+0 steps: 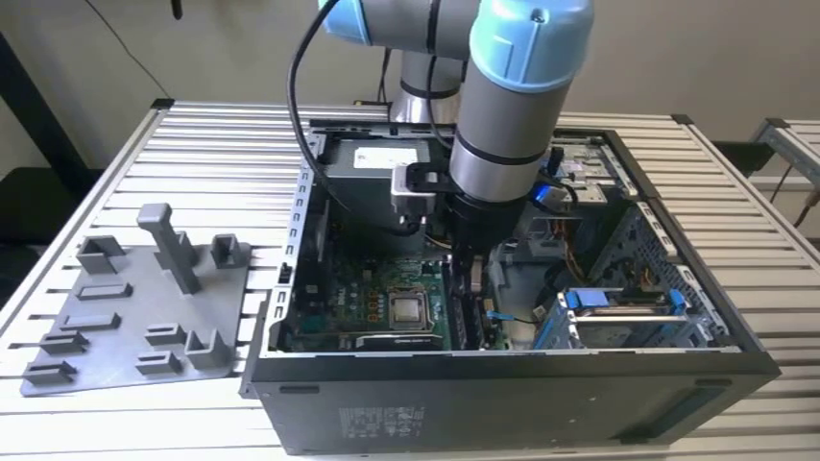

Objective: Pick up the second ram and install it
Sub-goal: 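Press down the second ram until it locks into place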

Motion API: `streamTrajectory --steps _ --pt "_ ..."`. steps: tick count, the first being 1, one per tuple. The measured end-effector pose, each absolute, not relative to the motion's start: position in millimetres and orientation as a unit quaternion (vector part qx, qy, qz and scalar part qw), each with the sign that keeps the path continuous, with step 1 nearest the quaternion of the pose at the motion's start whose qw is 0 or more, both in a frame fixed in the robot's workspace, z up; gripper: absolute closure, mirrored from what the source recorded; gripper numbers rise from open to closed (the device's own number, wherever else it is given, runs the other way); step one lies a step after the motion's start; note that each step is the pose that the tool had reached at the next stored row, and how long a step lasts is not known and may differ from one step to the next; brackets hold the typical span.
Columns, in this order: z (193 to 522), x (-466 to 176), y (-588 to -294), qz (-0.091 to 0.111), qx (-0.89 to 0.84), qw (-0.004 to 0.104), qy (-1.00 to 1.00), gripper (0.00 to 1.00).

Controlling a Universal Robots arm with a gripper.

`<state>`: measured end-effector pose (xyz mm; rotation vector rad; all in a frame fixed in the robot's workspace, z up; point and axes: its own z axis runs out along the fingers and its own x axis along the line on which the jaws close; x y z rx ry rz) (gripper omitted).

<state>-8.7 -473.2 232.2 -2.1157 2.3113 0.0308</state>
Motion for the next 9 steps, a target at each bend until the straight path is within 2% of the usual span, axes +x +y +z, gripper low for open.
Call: streamTrajectory --steps 9 --pt "220 -9 -473 0.01 -0.675 0.004 0.738 0.89"
